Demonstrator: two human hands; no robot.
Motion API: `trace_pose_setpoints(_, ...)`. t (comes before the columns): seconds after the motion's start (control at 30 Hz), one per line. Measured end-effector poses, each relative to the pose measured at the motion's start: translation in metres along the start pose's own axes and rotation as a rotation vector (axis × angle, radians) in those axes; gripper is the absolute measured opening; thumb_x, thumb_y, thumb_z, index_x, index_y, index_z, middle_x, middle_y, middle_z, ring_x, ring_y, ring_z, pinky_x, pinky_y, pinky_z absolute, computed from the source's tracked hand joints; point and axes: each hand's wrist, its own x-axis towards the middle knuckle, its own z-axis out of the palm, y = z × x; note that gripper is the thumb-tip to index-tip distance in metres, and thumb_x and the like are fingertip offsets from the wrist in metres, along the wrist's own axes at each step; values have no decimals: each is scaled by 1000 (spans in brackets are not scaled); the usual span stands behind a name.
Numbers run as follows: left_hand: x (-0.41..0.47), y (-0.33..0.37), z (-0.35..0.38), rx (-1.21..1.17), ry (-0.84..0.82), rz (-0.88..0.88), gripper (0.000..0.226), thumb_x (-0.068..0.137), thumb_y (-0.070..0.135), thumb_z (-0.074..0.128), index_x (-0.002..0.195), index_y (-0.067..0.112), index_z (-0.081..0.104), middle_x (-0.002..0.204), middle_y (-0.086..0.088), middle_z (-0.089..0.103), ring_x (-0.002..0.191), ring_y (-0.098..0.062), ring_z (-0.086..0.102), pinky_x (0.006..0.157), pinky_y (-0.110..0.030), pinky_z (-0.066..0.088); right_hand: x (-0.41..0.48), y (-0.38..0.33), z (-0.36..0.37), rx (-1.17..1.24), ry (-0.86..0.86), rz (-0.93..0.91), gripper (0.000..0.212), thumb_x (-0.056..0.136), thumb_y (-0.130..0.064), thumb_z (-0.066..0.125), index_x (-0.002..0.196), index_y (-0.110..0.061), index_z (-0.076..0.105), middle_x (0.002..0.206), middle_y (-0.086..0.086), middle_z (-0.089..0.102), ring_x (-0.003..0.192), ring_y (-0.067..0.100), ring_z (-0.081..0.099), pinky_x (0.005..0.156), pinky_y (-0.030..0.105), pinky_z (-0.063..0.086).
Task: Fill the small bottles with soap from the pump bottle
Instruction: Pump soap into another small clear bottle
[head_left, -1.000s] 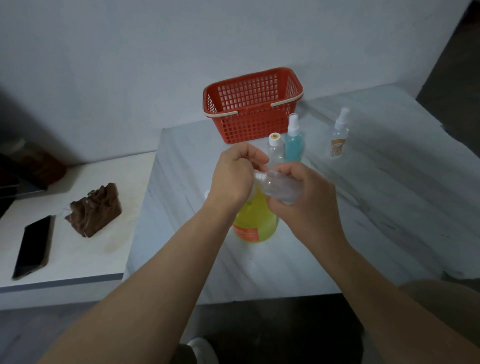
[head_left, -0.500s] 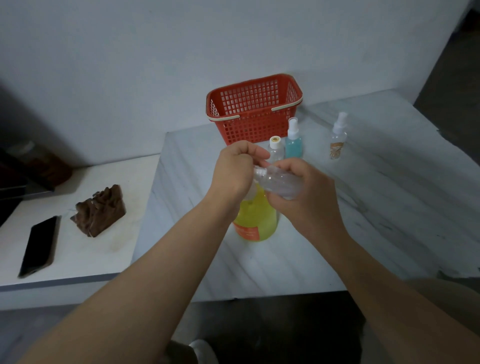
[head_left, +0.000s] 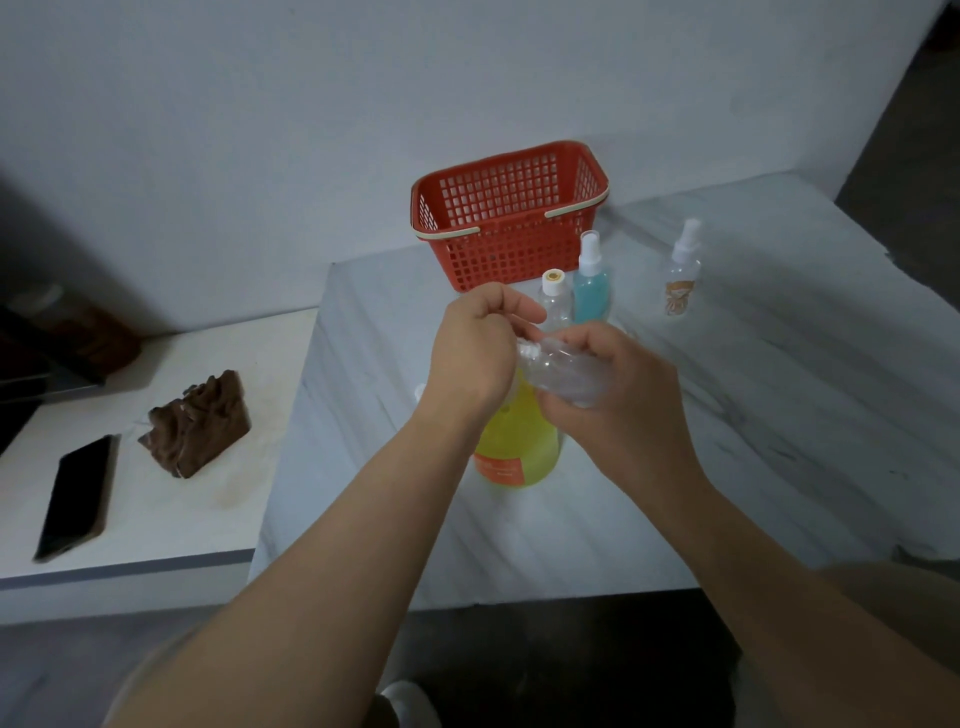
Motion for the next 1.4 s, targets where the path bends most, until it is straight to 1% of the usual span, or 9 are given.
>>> trace_pose_setpoints(0.23,4,-8,1,10,40,10,38,69,-13,30,64,11,59,65,-5,58,64,-17,53,59,-26,41,1,2,2,0,-15,0,35,63,-11,78,83,-33,58,71,-13,60,72,8,57,61,14,41)
trace_pose_setpoints(0.4,0,-5,1,17,45,5,37,70,-12,31,64,12,59,65,-4,58,63,-15,53,59,-26,42,0,1,0,6,-10,-20,33,64,-11,77,80,-32,58,67,-16,60,70,7,56,59,10,38)
trace_pose_setpoints(0.63,1,2,-1,31,33,-45,37,77,-7,34,63,14,61,67,-4,60,71,-21,55,64,-30,42,1,-2,-2,13,-15,-37,38,63,-11,78,81,-35,55,67,-22,58,68,-7,55,59,3,37)
trace_pose_setpoints(0.77,-1,6,-6,-21,-3,-33,35,79,-10,35,68,12,60,68,-10,62,71,-24,57,64,-31,46,0,-4,-2,17,7,-66,35,63,-18,77,83,-35,54,66,-25,56,65,-13,53,60,2,36)
trace_pose_setpoints(0.9,0,10,-9,-38,-31,-6,34,81,-10,34,71,10,59,67,-11,62,67,-22,56,67,-32,47,1,-4,-2,22,8,-70,25,63,-24,72,83,-31,59,65,-21,57,64,-8,54,57,2,35)
trace_pose_setpoints(1.03,1,7,-6,27,-8,-52,35,81,-6,35,67,13,61,70,-6,60,70,-19,54,59,-26,42,1,-3,-2,22,3,-57,26,65,-15,77,85,-24,64,68,-14,61,69,5,56,58,5,38)
trace_pose_setpoints(1.17,0,2,-7,23,-17,-57,36,78,-8,32,77,12,61,76,-10,63,74,-24,57,59,-27,42,0,-2,0,41,5,-61,34,65,-11,78,84,-32,59,71,-18,61,71,3,58,60,5,39)
trace_pose_setpoints(1.27,0,-1,-5,14,-7,-60,37,78,-8,31,85,12,60,79,-11,63,74,-24,57,59,-27,41,-2,0,0,52,7,-43,30,65,-10,79,86,-25,64,71,-18,61,73,6,58,60,6,40)
trace_pose_setpoints(1.4,3,-3,-2,21,0,-52,38,76,-10,30,78,11,61,71,-8,60,68,-22,55,55,-25,40,-1,2,1,39,-6,-20,32,64,-10,79,86,-27,63,72,-17,61,72,7,57,61,12,41)
